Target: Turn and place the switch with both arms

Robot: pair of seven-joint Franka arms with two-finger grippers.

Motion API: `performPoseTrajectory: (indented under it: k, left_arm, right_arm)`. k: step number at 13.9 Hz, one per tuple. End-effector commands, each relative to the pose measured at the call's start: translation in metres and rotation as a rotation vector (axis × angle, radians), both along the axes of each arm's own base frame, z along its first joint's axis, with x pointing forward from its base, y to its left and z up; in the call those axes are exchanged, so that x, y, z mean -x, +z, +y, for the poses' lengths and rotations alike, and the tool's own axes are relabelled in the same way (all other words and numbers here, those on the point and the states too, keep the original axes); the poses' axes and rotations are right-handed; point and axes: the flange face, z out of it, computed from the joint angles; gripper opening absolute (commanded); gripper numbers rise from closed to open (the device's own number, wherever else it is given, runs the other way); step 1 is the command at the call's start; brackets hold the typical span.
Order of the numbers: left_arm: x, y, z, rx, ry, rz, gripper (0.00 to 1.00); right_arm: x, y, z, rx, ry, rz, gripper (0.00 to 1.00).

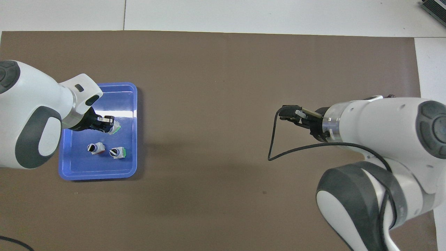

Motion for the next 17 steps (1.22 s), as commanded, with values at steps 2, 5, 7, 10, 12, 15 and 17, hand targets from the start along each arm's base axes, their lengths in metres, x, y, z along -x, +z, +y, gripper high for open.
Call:
performPoseTrajectory:
  k: [2,5,7,10,12,15,17]
  left_arm:
    - [-0.026,-0.036,0.027,0.017,-0.133,0.005,0.0]
    - [-0.031,-0.057,0.036,0.028,-0.181,0.031,0.0]
    - [-0.029,-0.059,0.039,0.028,-0.23,0.05,0.89]
    - [-0.032,-0.048,0.034,0.026,-0.238,0.03,0.99]
    - [-0.032,-0.017,0.029,0.019,-0.239,-0.013,1.0]
    - [-0.018,0.035,0.019,-0.007,-0.124,-0.091,1.0]
    - [-0.005,0.067,0.016,-0.02,-0.066,-0.125,1.0]
  right_arm:
    - [-0.035,0.033,-0.074,0.098,0.116,0.069,1.0]
    - [-0.028,0.067,-0.117,0.11,0.107,0.155,1.0]
    - [-0.014,0.1,-0.145,0.159,0.111,0.182,1.0]
    - [-0.005,0.113,-0.153,0.181,0.111,0.194,1.0]
    - [-0.003,0.112,-0.153,0.181,0.115,0.199,1.0]
    - [-0.001,0.113,-0.154,0.182,0.117,0.208,1.0]
    - [0.002,0.111,-0.15,0.185,0.147,0.226,1.0]
